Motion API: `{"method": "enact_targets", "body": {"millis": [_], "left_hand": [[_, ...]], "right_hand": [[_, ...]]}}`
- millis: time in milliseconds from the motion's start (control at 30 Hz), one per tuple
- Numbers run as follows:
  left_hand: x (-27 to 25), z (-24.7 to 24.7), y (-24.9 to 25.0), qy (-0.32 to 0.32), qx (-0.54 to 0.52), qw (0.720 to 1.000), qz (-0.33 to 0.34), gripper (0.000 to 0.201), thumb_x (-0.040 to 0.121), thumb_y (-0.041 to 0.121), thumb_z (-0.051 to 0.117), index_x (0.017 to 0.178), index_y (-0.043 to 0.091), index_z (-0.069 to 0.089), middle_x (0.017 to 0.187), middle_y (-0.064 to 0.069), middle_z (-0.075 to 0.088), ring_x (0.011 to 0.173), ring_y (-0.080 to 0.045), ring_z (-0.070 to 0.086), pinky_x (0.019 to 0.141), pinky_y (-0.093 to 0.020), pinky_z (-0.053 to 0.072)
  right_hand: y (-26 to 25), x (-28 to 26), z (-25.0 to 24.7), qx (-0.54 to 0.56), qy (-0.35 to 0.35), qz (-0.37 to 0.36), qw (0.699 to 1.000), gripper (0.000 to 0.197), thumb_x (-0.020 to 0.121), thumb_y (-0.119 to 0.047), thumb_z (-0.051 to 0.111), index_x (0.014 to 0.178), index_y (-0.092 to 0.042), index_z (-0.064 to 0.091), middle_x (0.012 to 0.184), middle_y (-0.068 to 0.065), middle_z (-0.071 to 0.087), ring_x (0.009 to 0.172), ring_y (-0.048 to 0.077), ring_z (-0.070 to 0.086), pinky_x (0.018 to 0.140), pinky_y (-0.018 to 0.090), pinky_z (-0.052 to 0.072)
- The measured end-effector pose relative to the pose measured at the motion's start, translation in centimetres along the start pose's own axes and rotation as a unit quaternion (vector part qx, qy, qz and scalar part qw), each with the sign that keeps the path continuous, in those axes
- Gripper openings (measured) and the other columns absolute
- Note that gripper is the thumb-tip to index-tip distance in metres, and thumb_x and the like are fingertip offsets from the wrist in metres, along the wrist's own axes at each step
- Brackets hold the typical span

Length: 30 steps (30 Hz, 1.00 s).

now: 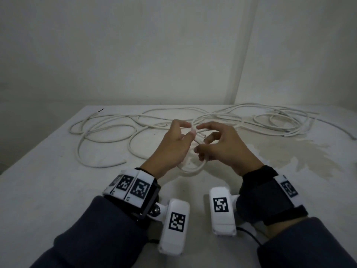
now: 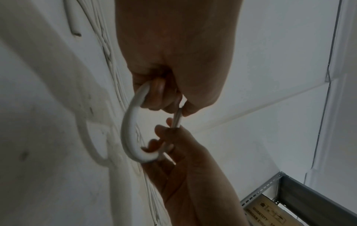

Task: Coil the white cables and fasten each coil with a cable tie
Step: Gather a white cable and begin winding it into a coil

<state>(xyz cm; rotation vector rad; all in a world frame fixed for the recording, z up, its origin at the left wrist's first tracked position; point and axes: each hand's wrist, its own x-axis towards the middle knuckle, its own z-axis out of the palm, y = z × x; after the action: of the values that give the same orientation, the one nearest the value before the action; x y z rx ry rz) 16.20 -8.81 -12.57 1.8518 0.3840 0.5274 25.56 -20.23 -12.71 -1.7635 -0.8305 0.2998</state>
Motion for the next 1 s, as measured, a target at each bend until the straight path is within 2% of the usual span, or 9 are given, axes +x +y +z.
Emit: {"method": "enact_targets", "body": {"millis": [67,133,267,400,467,533,700,800,1000], "left_hand": [[0.0,-0.1,-0.2,0.018,0.046,0.998,0.031,0.015,0.098,0.030,0.048,0.108,0.020,0.047,0.084,-0.007,0.058,0.071,-0.026,0.053,0.058,-0.031,0.042],[-0.2,-0.2,-0.2,0.021,0.095,0.993,0.060,0.013,0.098,0.029,0.047,0.102,0.017,0.050,0.069,0.007,0.049,0.058,-0.010,0.044,0.051,-0.025,0.031],[-0.1,-0.3,-0.3,0.033,0.110,0.989,0.096,0.013,0.098,0.027,0.047,0.096,0.016,0.051,0.060,0.011,0.044,0.047,-0.001,0.042,0.047,-0.019,0.029],[0.0,-0.5,-0.3,0.076,0.066,0.987,0.126,0.011,0.095,0.024,0.051,0.088,0.015,0.053,0.059,0.009,0.049,0.042,0.002,0.042,0.044,-0.013,0.028],[0.3,-0.6,-0.4,0.116,0.045,0.982,0.145,0.010,0.093,0.018,0.052,0.083,0.016,0.054,0.060,0.008,0.052,0.046,-0.001,0.042,0.048,-0.018,0.032],[0.4,-0.7,-0.5,0.147,0.015,0.977,0.155,0.014,0.092,0.013,0.052,0.079,0.016,0.053,0.058,0.008,0.052,0.045,0.000,0.042,0.048,-0.017,0.033],[0.6,-1.0,-0.6,0.201,-0.090,0.968,0.121,0.018,0.091,0.009,0.047,0.075,0.014,0.053,0.047,0.011,0.048,0.042,-0.002,0.041,0.042,-0.018,0.033],[0.6,-0.7,-0.7,0.196,-0.140,0.967,0.085,0.021,0.092,0.011,0.045,0.073,0.016,0.052,0.053,0.005,0.044,0.045,-0.010,0.037,0.041,-0.020,0.028],[0.5,-0.3,-0.7,0.125,-0.227,0.965,0.035,0.024,0.095,0.011,0.042,0.072,0.014,0.048,0.060,-0.009,0.037,0.046,-0.014,0.028,0.042,-0.023,0.023]], "right_hand": [[0.2,0.1,-0.2,-0.134,0.014,0.010,0.991,0.048,0.067,-0.030,0.083,0.113,-0.029,0.067,0.075,-0.004,0.069,0.068,0.014,0.066,0.074,0.031,0.054],[0.0,-0.1,-0.4,-0.242,0.014,0.023,0.970,0.050,0.065,-0.055,0.077,0.110,-0.033,0.070,0.088,-0.009,0.068,0.075,0.009,0.060,0.066,0.023,0.045],[-0.9,-0.2,-0.5,-0.302,0.019,-0.051,0.952,0.027,0.072,-0.055,0.073,0.077,-0.028,0.078,0.053,-0.004,0.053,0.056,0.007,0.049,0.050,0.015,0.030],[-0.3,0.1,0.0,-0.151,0.004,-0.094,0.984,0.024,0.081,-0.029,0.073,0.067,-0.010,0.069,0.055,-0.002,0.057,0.058,0.003,0.056,0.062,0.014,0.044],[-0.3,-0.1,0.5,0.014,-0.067,-0.062,0.996,0.019,0.087,-0.017,0.068,0.073,-0.004,0.065,0.066,0.005,0.066,0.072,0.020,0.071,0.077,0.038,0.058],[-0.5,-0.4,0.7,0.139,-0.126,-0.036,0.982,0.014,0.091,-0.011,0.061,0.080,-0.004,0.063,0.071,0.011,0.068,0.082,0.032,0.072,0.083,0.047,0.058],[-1.2,-0.8,1.2,0.290,-0.214,0.009,0.933,0.016,0.089,-0.017,0.053,0.090,-0.005,0.063,0.069,0.009,0.066,0.088,0.031,0.068,0.090,0.043,0.053],[-1.5,-0.9,1.5,0.326,-0.235,0.023,0.915,0.026,0.094,-0.020,0.043,0.094,-0.003,0.063,0.062,0.006,0.061,0.070,0.023,0.065,0.092,0.043,0.051],[-1.3,-0.7,1.8,0.389,-0.258,0.051,0.883,0.031,0.101,-0.023,0.034,0.085,-0.006,0.054,0.049,-0.007,0.034,0.044,0.008,0.035,0.069,0.026,0.049]]}}
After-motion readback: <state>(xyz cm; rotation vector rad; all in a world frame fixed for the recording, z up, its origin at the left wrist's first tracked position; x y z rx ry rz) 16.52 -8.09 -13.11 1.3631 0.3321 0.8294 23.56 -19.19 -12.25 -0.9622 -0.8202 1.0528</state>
